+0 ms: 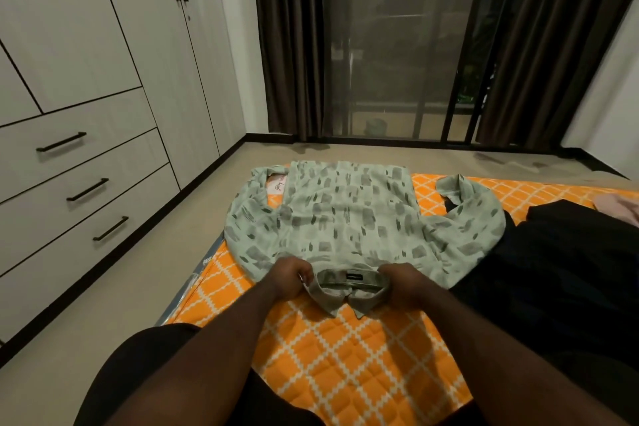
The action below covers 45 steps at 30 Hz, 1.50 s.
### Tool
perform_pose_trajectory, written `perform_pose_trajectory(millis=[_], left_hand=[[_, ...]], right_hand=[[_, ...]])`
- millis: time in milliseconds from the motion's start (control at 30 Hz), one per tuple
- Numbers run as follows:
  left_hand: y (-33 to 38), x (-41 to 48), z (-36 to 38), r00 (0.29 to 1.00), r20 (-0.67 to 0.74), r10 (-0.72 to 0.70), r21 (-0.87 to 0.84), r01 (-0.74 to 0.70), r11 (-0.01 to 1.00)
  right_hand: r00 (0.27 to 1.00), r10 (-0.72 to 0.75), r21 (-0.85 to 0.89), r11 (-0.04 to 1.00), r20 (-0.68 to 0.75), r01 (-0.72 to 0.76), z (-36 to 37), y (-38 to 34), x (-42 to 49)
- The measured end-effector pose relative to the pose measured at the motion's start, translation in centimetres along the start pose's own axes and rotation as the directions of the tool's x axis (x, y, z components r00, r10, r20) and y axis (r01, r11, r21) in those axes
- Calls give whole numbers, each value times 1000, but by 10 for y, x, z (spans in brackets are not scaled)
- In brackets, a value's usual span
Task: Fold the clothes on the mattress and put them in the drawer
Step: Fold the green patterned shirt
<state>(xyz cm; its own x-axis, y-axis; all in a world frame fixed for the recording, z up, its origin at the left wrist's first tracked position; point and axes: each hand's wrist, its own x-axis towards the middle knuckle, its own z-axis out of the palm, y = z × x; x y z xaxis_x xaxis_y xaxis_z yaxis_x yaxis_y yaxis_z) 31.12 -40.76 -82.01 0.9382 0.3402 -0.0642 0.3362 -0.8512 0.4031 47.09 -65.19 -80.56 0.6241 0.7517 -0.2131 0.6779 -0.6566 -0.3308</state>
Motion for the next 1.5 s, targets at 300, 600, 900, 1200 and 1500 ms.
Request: perform_pose_trajectory(millis=[300,600,900,1200,1500], left_hand=[[7,-6,-16,949,314,2,182,-62,981],[83,18,5,996,87,-15,-38,19,999],[118,25,19,982,188,33,217,-75,973],[182,41,52,947,294,131,4,-138,990],[208,54,81,968,245,61,162,-103,981]], right_hand=[[975,-56,-49,997,214,67,-14,4,-11],[819,573,894,370,-5,-253,-49,55,-19],[701,683,970,-50,206,-236,-46,72,-16],[648,716,966,-203,259,-162,-36,78,-5],[675,676,955,-223,296,-195,-27,98,23]])
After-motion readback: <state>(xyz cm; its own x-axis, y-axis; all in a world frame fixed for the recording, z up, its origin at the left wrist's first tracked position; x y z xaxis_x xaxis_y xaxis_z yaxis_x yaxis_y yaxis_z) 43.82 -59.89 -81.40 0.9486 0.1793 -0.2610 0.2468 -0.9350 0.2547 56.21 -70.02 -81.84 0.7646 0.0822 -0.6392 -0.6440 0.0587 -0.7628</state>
